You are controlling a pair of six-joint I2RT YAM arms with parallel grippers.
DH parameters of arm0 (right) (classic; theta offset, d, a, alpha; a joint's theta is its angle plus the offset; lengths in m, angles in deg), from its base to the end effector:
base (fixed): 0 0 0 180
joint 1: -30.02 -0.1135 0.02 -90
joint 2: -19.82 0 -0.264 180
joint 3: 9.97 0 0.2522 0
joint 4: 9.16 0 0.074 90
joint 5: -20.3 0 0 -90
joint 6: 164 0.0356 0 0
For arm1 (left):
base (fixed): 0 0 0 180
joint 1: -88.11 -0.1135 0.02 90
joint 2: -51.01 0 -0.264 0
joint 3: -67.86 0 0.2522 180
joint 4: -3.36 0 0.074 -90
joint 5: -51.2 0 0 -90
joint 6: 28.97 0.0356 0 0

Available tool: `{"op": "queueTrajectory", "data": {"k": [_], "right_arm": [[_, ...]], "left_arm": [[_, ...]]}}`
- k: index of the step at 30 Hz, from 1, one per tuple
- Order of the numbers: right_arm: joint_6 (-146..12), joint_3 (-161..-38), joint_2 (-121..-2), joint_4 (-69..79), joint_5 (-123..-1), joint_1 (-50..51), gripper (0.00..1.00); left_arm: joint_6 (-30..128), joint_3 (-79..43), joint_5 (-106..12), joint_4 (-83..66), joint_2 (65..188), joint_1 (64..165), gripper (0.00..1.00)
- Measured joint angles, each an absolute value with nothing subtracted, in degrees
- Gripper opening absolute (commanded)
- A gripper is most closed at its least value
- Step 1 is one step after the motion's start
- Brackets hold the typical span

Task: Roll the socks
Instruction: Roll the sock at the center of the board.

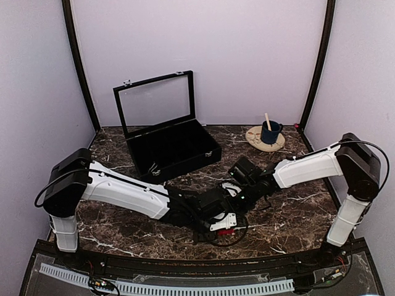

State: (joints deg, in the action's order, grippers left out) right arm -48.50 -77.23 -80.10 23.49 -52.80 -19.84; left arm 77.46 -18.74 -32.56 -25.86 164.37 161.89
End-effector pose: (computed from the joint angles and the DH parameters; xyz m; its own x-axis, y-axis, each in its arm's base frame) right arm 0.2003 0.2536 0.1393 -0.8773 -0.4013 -0.2633 -0.4787 0.7720 0.4182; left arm 0.1185 -0.3936 0.1516 0.0431 0.8584 -0.5112 0.9647 0.0972 0.2447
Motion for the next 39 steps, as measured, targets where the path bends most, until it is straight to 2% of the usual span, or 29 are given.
{"op": "queueTrajectory", "data": {"k": [7, 12, 28, 39], "right_arm": [[-48.7, -77.2, -79.9, 22.8, -53.0, -19.7, 0.27], [-48.5, -76.4, -79.0, 22.1, -54.9, -19.4, 0.32], [-47.9, -69.6, -71.9, 22.0, -62.3, -16.3, 0.37], [-46.9, -63.5, -60.8, 24.8, -69.1, -16.1, 0.39]], "left_arm": [[79.8, -25.9, -45.3, -33.1, 168.0, 157.9, 0.00], [80.4, -29.1, -52.9, -37.2, 170.0, 156.1, 0.00], [78.1, -34.4, -67.6, -46.3, 174.1, 151.2, 0.00], [78.0, -41.4, -75.3, -55.9, 179.2, 148.3, 0.00]]}}
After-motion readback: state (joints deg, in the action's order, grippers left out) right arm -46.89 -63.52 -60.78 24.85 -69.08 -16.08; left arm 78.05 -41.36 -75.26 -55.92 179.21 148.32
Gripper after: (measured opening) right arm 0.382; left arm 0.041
